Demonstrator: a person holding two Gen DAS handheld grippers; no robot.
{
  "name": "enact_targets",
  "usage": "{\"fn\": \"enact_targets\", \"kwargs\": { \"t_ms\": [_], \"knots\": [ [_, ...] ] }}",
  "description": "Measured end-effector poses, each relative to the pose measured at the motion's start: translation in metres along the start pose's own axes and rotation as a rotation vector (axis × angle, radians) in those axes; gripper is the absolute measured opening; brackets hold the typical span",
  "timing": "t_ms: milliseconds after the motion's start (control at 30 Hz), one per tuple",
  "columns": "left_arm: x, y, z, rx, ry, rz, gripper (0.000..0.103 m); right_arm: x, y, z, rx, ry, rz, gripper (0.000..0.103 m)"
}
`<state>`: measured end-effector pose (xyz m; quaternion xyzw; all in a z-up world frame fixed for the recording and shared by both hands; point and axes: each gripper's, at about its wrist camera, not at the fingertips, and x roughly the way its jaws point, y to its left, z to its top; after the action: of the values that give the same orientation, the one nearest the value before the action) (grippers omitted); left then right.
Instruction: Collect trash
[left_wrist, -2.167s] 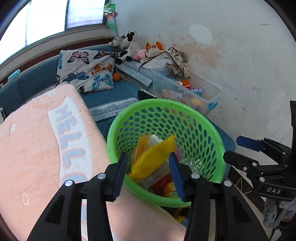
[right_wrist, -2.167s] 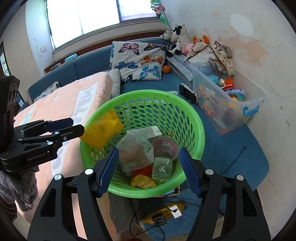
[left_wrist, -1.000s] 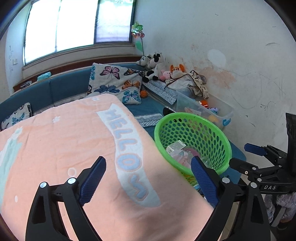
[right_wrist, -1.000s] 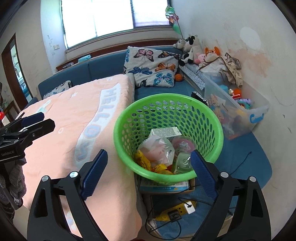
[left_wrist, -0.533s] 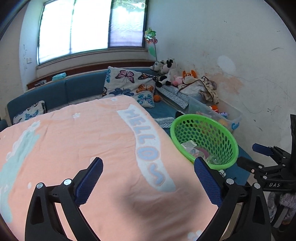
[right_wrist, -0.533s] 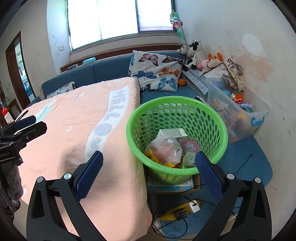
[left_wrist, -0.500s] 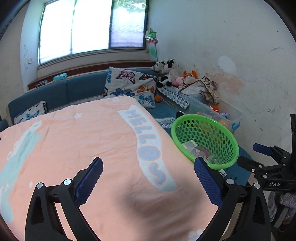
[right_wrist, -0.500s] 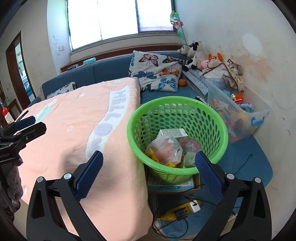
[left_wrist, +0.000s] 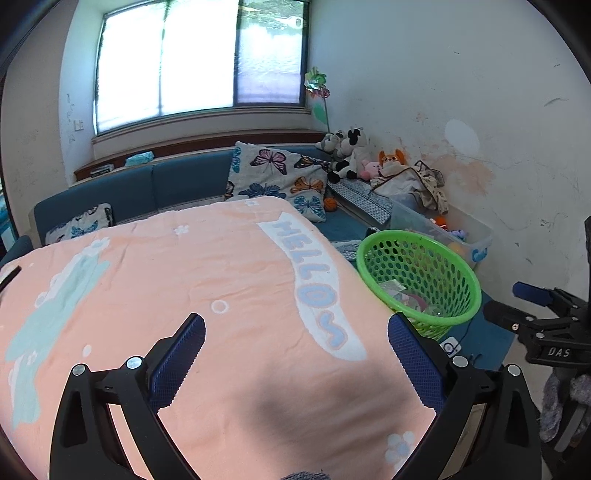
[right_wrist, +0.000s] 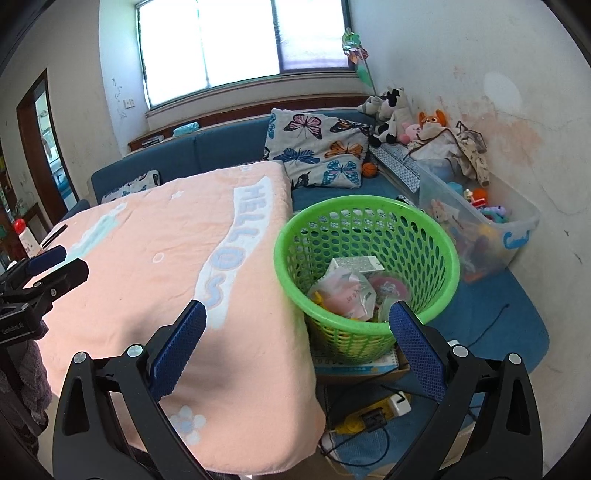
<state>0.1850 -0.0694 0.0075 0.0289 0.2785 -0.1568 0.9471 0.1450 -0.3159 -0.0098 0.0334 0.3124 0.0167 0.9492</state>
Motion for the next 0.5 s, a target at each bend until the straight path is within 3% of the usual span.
{"fn": "enact_targets", "kwargs": {
  "t_ms": [500],
  "knots": [
    [-0.031, 0.011, -0.025, -0.03, -0.014, 0.059, 0.096, -0.02, 0.013, -0.012, -0.038, -0.025, -0.007, 0.099]
  ]
}}
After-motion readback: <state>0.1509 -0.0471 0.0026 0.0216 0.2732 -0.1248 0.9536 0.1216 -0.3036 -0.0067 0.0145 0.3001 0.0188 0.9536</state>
